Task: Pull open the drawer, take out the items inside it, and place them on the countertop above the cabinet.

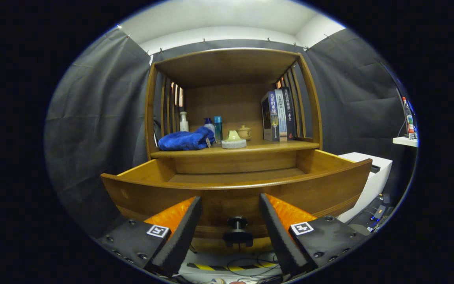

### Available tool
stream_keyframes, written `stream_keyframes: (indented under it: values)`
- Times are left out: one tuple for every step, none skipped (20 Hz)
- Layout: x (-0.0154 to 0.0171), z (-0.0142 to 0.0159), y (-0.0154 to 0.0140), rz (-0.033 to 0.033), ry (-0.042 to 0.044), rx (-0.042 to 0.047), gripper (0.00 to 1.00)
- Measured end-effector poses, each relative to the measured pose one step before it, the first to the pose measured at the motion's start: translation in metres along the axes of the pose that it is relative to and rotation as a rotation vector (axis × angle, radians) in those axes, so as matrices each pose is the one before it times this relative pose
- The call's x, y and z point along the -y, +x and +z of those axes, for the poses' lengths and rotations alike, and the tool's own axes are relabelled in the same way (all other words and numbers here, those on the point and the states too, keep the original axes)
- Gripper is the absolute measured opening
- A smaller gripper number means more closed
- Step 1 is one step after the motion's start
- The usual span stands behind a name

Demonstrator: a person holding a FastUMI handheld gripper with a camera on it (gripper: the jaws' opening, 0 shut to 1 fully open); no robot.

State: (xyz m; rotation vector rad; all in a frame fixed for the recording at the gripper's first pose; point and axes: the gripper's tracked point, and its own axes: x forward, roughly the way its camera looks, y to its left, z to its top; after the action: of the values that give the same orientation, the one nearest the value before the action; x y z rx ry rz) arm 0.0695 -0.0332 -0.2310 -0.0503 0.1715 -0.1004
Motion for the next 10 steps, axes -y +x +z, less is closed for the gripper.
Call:
stream_keyframes:
  values:
    - [0.00477,-0.00481,-0.00039,-0.02671,-0.0214,-0.0043,0.98]
    - [0.00354,0.0023,0.0001,-0.01187,-0.00133,0.00654,0.98]
    - [-0.00343,0.00341,0.00199,0.00509,0.01299,0.00579,0.97]
    - [0.00046,-0.00048,0.00385,0.00468,0.00977,-0.00318,0.97]
    - [0.00255,0.00127,0.00364,0.00663,0.00671,-0.00641,0.98]
    - [-0.00092,0.00113,0.00444,0.00052,0.00954,0.00519,0.98]
    - [0.00006,0.00049,0.00624,-0.00064,-0.00315,-0.00833,0.99]
    - [-0.00114,0.00123,0.00545,-0.00472,-0.01066,0.00167,0.99]
    - [0.00047,0.00041,0.00862,-0.00224,-0.00083,-0.00517,0.99]
    - [-0.00158,0.00202,0.00628,0.00095,0.00889,0.00465,0.99]
